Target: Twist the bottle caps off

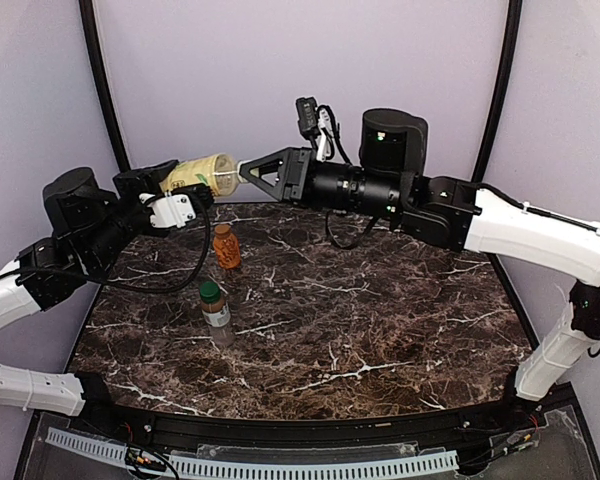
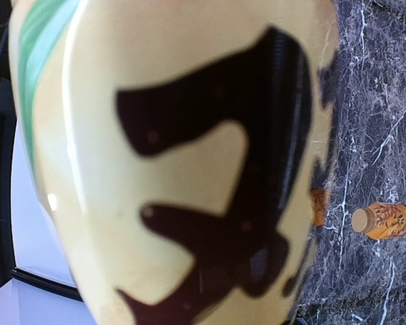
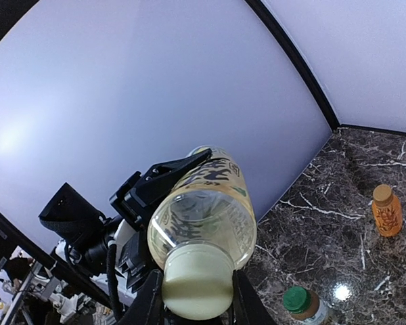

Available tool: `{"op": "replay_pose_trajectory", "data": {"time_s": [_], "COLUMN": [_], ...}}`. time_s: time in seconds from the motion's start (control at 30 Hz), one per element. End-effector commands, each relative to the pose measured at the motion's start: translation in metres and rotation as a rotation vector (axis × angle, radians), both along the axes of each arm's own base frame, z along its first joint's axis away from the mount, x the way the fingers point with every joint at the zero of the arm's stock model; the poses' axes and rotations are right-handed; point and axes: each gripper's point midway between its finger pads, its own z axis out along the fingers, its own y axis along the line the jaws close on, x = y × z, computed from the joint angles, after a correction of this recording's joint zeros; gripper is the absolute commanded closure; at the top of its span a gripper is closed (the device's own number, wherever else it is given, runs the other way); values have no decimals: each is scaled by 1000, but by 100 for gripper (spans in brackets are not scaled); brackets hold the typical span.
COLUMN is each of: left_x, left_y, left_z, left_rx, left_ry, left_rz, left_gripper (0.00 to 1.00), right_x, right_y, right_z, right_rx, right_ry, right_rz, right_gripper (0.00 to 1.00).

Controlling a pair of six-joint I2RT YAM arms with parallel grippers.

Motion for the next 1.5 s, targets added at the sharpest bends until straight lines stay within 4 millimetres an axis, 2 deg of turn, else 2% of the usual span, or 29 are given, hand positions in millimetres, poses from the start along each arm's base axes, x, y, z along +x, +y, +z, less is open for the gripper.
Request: {"op": "replay_pose_trajectory", "data": {"time_s": [0.0, 0.03, 0.07, 0.1, 0.17, 0.33, 0.43, 0.53, 0.67, 0.77, 0.8, 0.83, 0.87, 1.03, 1.3, 1.37, 1.47], "left_x": [-4, -5, -7, -10, -18, -48, -62, -70, -72, -73, -73, -73, -73, -70, -48, -40, -29], "left_y": [3, 1, 1, -3, -9, -15, -13, -17, -22, -22, -22, -23, -23, -23, -20, -19, -17], "left_z": [4, 3, 0, -4, -24, -70, -88, -95, -89, -85, -85, -86, -87, -87, -71, -66, -60], "left_rx": [-27, -27, -28, -22, 17, 99, 142, 148, 124, 121, 121, 121, 122, 109, 65, 52, 36], "left_ry": [-6, 2, 27, 51, 167, 464, 569, 627, 655, 665, 668, 670, 672, 664, 541, 492, 407], "left_rz": [-4, -16, -26, -53, -110, -225, -259, -292, -307, -310, -310, -310, -310, -298, -218, -191, -155], "left_gripper": [84, 84, 84, 84, 84, 85, 86, 86, 86, 87, 87, 87, 87, 87, 87, 87, 87], "right_x": [-1, -2, -3, -7, -16, -36, -45, -40, -36, -35, -32, -29, -27, -41, -80, -77, -56], "right_y": [1, 0, 0, 0, 2, 0, -5, -6, -5, -4, -5, -5, -4, -3, -27, -31, -32], "right_z": [15, 17, 17, 20, 17, -28, -44, -56, -64, -63, -62, -62, -61, -47, -10, 0, 3], "right_rx": [19, 12, 1, -12, -71, -356, -484, -594, -676, -693, -708, -718, -719, -605, -281, -202, -122], "right_ry": [-52, -73, -103, -154, -292, -618, -846, -964, -1053, -1099, -1109, -1109, -1104, -1032, -834, -727, -441], "right_rz": [23, 24, 30, 48, 100, 203, 215, 201, 210, 208, 188, 172, 163, 179, 197, 152, 42], "right_gripper": [89, 98, 100, 100, 100, 100, 100, 100, 100, 100, 90, 72, 60, 3, 1, 1, 1]}}
